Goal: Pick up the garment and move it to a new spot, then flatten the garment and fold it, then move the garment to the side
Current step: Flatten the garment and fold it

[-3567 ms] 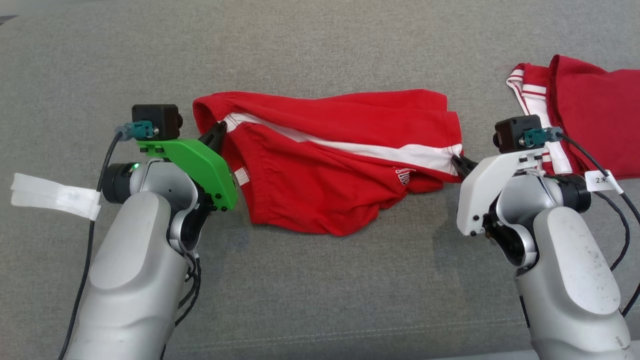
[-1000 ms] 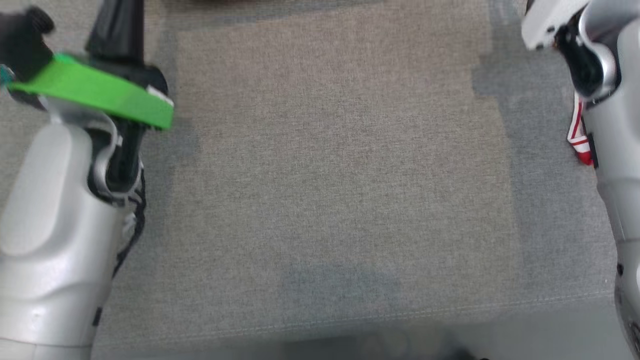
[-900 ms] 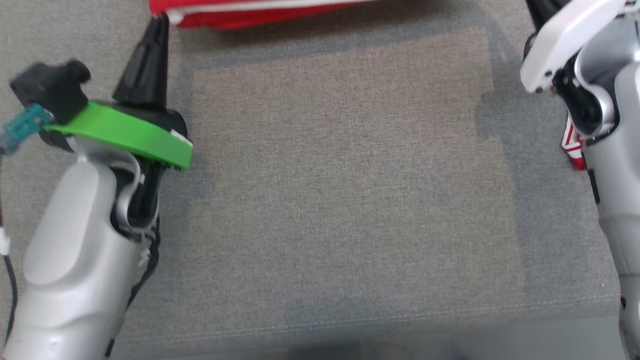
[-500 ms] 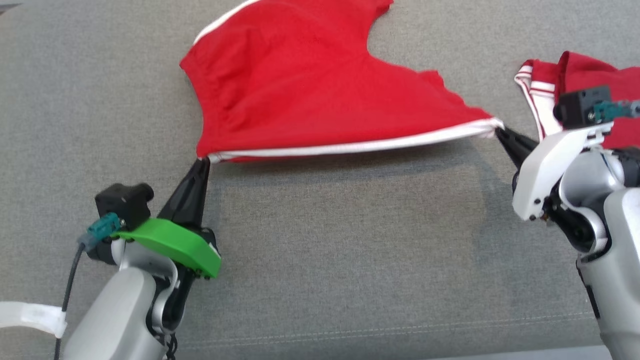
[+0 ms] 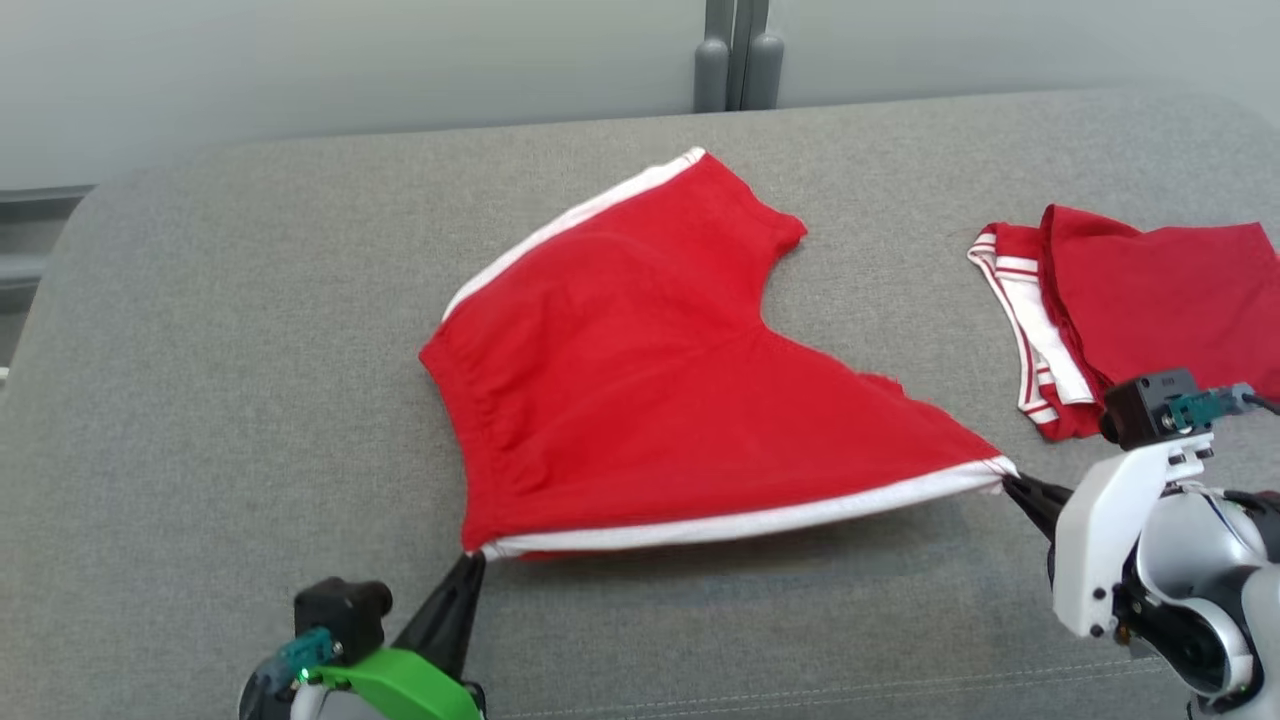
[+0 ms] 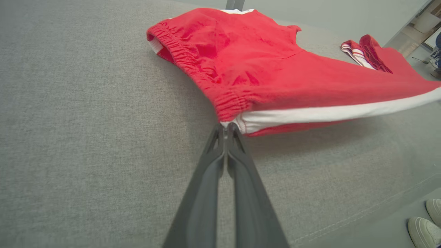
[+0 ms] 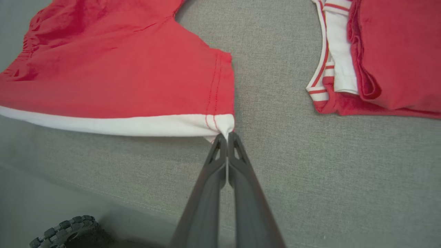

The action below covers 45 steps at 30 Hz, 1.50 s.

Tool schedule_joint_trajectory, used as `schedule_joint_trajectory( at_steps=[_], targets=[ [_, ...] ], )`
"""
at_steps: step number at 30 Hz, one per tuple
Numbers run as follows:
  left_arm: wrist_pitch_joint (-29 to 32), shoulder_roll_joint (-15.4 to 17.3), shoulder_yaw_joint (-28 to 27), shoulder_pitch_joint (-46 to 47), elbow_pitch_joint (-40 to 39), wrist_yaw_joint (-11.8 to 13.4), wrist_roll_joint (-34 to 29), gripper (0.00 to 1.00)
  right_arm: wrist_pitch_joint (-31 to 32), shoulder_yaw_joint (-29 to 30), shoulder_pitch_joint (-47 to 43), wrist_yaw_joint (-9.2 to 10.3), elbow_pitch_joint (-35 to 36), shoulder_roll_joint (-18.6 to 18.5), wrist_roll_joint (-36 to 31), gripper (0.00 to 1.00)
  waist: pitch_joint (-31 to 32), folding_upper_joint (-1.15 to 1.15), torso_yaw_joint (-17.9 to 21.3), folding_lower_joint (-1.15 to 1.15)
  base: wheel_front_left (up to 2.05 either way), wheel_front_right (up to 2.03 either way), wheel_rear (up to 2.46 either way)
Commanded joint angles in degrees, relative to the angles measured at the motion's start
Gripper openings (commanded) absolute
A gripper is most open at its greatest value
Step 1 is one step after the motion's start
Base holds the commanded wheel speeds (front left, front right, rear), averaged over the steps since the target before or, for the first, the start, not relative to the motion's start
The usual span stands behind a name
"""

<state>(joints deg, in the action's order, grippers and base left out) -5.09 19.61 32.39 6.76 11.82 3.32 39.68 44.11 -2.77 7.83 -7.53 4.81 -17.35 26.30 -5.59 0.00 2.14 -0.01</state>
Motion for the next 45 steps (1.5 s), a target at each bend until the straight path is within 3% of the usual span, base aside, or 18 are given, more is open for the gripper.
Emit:
schedule_joint_trajectory(
  at_steps=[1,8,12,15,19,29,36,45],
  targets=[
    [0.5,0.5,0.57,-2.29,-1.17,0.6,-0.01,0.0,1.22,0.82,-2.22,0.09,1.4,-0.37,-0.04,0.0,2.77,0.0,0.13,0.01,0.0,0.0,0.0],
    [1.65,2.69,0.84,-8.8,-7.5,4.4,-0.04,0.0,5.67,6.05,-9.59,0.1,9.93,-0.02,-0.7,0.0,4.73,0.0,-0.82,0.01,0.0,0.0,0.0],
    [2.14,3.01,0.63,-8.43,-10.2,4.7,0.12,0.0,5.25,5.8,-7.21,0.09,11.23,-0.62,-1.34,0.0,3.47,0.0,-1.29,0.01,0.0,0.0,0.0],
    [2.57,2.95,0.12,-5.59,-11.41,4.48,0.02,0.0,4.41,2.98,-2.87,0.09,10.0,-3.16,-2.51,0.0,1.43,0.0,-1.78,0.01,0.0,0.0,0.0],
    [2.78,1.29,-0.92,-0.34,-11.79,3.44,0.87,0.0,1.8,-2.09,6.21,0.1,6.07,-8.6,-5.7,0.0,-2.4,0.0,-3.09,0.01,0.0,0.0,0.0],
    [1.08,-4.48,-1.75,15.67,-4.45,0.14,0.6,0.0,-2.2,-18.14,32.89,0.1,-8.68,-15.26,-9.0,0.0,-12.71,0.0,-7.57,0.01,0.0,0.0,0.0],
    [-0.27,-6.85,-1.68,21.86,-0.11,-1.67,0.44,0.0,-5.46,-23.76,43.66,0.1,-17.29,-16.11,-9.16,0.0,-16.58,0.0,-9.96,0.01,0.0,0.0,0.0],
    [-1.16,-9.17,-2.24,28.65,5.58,-2.53,0.85,0.0,-11.06,-29.22,55.0,0.09,-27.21,-14.24,-8.38,0.0,-19.02,0.0,-12.47,0.01,0.0,0.0,0.0]
  ],
)
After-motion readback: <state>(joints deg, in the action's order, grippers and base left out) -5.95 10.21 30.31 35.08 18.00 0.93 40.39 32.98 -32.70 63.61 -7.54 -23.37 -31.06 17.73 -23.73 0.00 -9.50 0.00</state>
